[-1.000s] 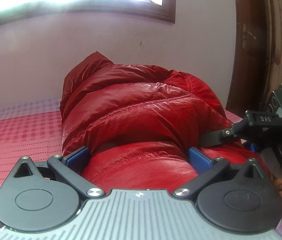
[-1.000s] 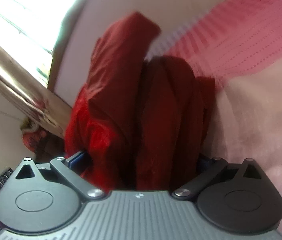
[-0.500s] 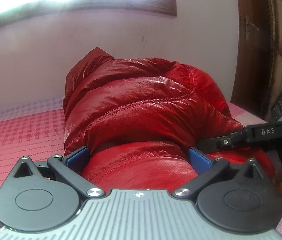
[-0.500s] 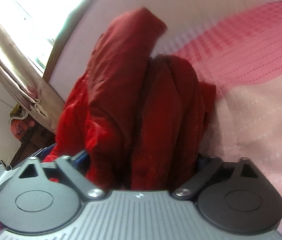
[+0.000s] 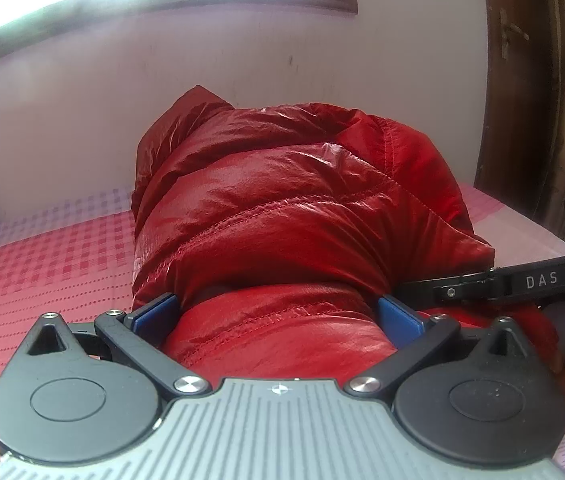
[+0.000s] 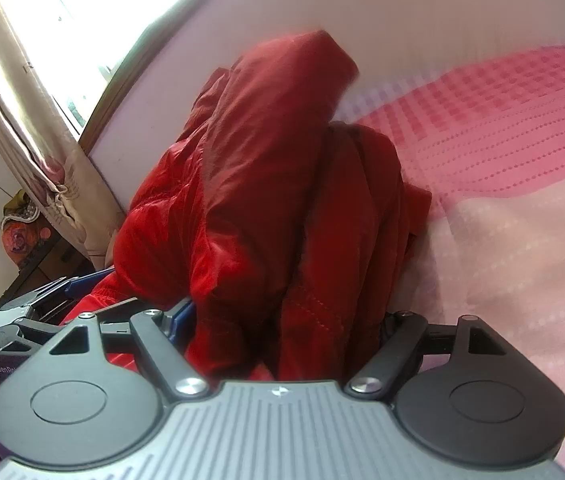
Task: Fold large clothes
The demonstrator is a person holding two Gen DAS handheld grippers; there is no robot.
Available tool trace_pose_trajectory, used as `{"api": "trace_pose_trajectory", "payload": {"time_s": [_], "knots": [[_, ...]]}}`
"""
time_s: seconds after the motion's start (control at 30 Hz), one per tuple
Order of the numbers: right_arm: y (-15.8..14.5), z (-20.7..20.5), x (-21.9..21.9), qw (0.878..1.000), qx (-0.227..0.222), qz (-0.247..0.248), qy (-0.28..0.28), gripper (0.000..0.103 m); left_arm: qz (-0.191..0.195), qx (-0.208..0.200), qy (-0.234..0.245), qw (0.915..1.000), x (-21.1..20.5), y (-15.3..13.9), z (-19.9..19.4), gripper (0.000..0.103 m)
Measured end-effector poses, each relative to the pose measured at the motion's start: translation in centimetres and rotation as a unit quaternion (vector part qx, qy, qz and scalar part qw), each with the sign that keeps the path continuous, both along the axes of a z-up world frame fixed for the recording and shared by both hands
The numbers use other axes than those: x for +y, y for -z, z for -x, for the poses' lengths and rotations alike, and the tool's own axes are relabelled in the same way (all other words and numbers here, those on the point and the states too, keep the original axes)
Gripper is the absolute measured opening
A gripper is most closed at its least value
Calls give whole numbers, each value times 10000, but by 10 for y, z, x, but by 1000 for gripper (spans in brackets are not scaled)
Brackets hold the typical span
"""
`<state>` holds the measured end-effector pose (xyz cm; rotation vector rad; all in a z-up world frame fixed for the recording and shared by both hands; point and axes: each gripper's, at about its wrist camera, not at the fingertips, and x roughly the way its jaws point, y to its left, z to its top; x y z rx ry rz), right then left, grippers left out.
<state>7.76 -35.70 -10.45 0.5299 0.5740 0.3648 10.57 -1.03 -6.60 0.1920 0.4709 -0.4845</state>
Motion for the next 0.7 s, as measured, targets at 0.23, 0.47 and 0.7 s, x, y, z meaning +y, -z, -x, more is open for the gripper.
{"api": "trace_pose_trajectory", "payload": {"time_s": [0.23,0.47,0.7], "knots": [[1,0,-1,10000,19,-43,8,80,-24,14,0,10000,0,-1,1,103],[2,-1,-2,10000,41,-66,11,83,-66,50,15,10000,0,-2,0,103],[3,-2,-4,9998,95,-166,9,86,331,423,222,9983,23,-13,-3,103]]}}
